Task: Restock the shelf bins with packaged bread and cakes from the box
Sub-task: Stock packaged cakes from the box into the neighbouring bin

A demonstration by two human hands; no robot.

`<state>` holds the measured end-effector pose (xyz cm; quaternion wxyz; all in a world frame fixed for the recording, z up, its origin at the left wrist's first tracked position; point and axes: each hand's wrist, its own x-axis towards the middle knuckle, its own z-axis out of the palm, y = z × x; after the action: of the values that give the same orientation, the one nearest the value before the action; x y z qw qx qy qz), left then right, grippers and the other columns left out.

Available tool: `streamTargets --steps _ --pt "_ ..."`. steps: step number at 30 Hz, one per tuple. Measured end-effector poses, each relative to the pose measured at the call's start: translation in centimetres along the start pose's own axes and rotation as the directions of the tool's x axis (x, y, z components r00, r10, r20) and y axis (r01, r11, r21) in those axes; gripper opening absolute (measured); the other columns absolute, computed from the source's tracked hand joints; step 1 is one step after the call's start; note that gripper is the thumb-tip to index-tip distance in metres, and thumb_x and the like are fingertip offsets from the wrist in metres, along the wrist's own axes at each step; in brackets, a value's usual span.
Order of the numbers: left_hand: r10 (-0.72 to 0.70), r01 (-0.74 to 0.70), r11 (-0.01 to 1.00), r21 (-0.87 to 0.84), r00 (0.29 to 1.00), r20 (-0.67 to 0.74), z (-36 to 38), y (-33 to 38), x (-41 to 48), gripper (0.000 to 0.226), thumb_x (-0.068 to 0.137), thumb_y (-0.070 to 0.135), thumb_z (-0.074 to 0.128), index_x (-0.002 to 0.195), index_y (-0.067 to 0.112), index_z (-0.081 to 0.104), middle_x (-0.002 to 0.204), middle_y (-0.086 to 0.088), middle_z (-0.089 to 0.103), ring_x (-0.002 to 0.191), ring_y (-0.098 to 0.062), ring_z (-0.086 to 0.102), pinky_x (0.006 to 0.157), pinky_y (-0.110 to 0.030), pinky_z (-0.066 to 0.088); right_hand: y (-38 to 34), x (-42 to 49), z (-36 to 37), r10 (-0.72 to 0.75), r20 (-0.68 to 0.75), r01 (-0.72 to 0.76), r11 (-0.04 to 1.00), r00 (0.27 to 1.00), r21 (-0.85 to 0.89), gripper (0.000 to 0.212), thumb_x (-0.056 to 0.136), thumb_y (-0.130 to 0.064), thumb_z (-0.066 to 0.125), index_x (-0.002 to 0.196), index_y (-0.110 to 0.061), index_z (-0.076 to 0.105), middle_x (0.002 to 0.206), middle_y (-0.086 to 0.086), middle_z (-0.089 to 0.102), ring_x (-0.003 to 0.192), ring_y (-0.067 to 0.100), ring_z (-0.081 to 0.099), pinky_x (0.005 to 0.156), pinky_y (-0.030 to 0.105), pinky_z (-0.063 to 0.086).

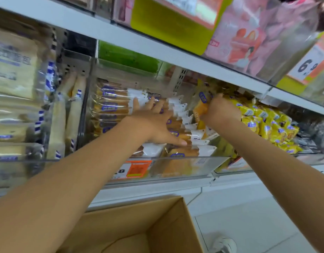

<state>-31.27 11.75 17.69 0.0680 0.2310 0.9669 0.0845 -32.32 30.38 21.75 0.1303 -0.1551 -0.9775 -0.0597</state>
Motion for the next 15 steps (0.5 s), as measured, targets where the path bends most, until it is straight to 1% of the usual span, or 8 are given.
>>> streamTargets --steps 2,3,5,7,8,10,13,15 --pt "-0.013 0.014 1.0 -0.016 0.998 0.059 0.7 -0.4 0.2 0.112 0.064 0.097 0.033 0.155 0.043 -0.005 0.164 0.003 -0.015 0.149 -0.021 -0.023 0.114 -0.064 -0.016 -1.4 2.0 0.5 -0.019 0.016 0.02 0.997 1.0 -0.072 0.016 0.091 -0.023 0.055 0.101 -0.01 0.051 0.099 0.009 0.059 0.089 0.029 0.057 0.071 0.032 0.041" --pt "-0.009 0.01 1.0 -0.014 0.998 0.055 0.9 -0.5 0.3 0.111 0.065 0.097 0.031 0.154 0.043 -0.007 0.164 0.002 -0.016 0.149 -0.021 -0.023 0.114 -0.063 -0.016 -2.1 3.1 0.8 -0.034 0.058 0.039 0.996 0.998 -0.084 0.017 0.094 -0.025 0.051 0.102 -0.01 0.051 0.101 0.009 0.057 0.091 0.028 0.055 0.074 0.032 0.042" --pt "-0.005 0.005 1.0 -0.004 0.999 0.038 1.1 -0.5 0.4 0.11 0.066 0.097 0.03 0.154 0.043 -0.009 0.164 0.001 -0.017 0.149 -0.021 -0.024 0.114 -0.062 -0.016 -3.5 5.3 1.7 -0.05 0.191 0.05 0.999 0.98 0.0 0.037 0.098 -0.035 0.046 0.125 -0.009 0.047 0.124 0.014 0.054 0.111 0.029 0.053 0.088 0.035 0.045" --pt "-0.011 0.011 1.0 -0.004 0.999 0.044 0.9 -0.4 0.6 0.11 0.067 0.096 0.031 0.154 0.042 -0.01 0.164 0.001 -0.017 0.149 -0.022 -0.024 0.115 -0.062 -0.015 -4.0 7.0 3.0 -0.088 0.251 0.026 0.971 0.964 0.238 0.067 0.097 -0.05 0.043 0.146 -0.005 0.033 0.149 0.018 0.039 0.134 0.033 0.041 0.109 0.042 0.037" --pt "-0.013 0.013 1.0 0.0 0.998 0.054 0.9 -0.4 0.6 0.11 0.068 0.096 0.031 0.154 0.041 -0.01 0.164 0.0 -0.017 0.149 -0.022 -0.024 0.115 -0.062 -0.015 -4.0 7.5 3.6 -0.122 0.2 0.04 0.928 0.972 0.371 0.074 0.094 -0.054 0.042 0.149 -0.005 0.03 0.153 0.018 0.035 0.138 0.034 0.037 0.113 0.045 0.033" --pt "-0.012 0.011 1.0 0.02 0.998 0.065 0.9 -0.2 0.6 0.11 0.069 0.095 0.029 0.154 0.04 -0.013 0.164 -0.001 -0.019 0.149 -0.023 -0.024 0.115 -0.062 -0.016 -3.8 7.8 4.7 -0.171 0.024 0.144 0.892 0.985 0.427 0.08 0.088 -0.059 0.033 0.149 -0.006 0.03 0.153 0.016 0.035 0.139 0.034 0.035 0.114 0.047 0.031" --pt "-0.008 0.006 1.0 0.023 0.998 0.065 0.8 -0.2 0.6 0.107 0.071 0.094 0.028 0.153 0.04 -0.015 0.163 -0.002 -0.02 0.148 -0.024 -0.025 0.114 -0.062 -0.016 -3.2 8.3 5.7 -0.277 0.025 0.267 0.943 0.961 0.197 0.06 0.098 -0.05 0.032 0.135 -0.005 0.046 0.136 0.022 0.047 0.126 0.039 0.045 0.104 0.046 0.038" --pt "-0.007 0.006 1.0 0.024 0.998 0.067 0.8 -0.2 0.6 0.107 0.071 0.093 0.027 0.153 0.04 -0.015 0.163 -0.002 -0.02 0.149 -0.024 -0.024 0.114 -0.062 -0.017 -2.9 8.5 6.3 -0.336 -0.038 0.337 0.926 0.941 0.169 0.059 0.101 -0.046 0.039 0.14 -0.002 0.038 0.139 0.024 0.043 0.127 0.038 0.043 0.103 0.044 0.038"
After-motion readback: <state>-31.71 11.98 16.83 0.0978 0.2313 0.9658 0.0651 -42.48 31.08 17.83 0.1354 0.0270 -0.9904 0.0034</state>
